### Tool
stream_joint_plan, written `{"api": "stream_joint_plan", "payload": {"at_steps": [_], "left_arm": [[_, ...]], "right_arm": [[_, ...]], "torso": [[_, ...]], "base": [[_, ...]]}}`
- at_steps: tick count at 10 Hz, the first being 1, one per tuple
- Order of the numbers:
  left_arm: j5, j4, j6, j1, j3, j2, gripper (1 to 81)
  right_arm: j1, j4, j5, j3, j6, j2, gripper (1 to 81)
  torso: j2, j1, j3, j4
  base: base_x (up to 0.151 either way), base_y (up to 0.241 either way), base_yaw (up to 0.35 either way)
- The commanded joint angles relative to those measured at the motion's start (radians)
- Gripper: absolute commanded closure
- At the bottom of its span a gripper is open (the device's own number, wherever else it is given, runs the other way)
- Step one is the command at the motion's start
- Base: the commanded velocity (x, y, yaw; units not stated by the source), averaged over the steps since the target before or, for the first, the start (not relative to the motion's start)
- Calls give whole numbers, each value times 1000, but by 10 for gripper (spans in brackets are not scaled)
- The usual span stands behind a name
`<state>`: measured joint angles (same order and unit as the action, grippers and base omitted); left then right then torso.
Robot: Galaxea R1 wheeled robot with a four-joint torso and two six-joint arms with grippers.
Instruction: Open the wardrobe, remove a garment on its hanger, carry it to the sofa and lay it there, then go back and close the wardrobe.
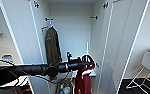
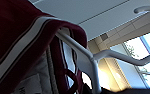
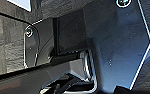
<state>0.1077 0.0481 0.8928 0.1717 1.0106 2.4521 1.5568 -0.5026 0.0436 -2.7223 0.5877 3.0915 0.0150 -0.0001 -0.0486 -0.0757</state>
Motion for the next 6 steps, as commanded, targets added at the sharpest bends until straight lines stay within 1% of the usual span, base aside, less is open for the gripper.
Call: {"api": "stream_joint_plan", "payload": {"at_steps": [1, 6], "left_arm": [[89, -28, -3, -188, -24, 2, 811], [83, -31, -5, -169, -20, 2, 811]], "right_arm": [[-42, -1, -39, 7, -5, 11, 10], [-43, -1, -39, 7, -5, 11, 10]], "torso": [[0, 0, 0, 0], [0, 0, 0, 0]], "base": [[0, 0, 0], [0, 0, 0]]}}
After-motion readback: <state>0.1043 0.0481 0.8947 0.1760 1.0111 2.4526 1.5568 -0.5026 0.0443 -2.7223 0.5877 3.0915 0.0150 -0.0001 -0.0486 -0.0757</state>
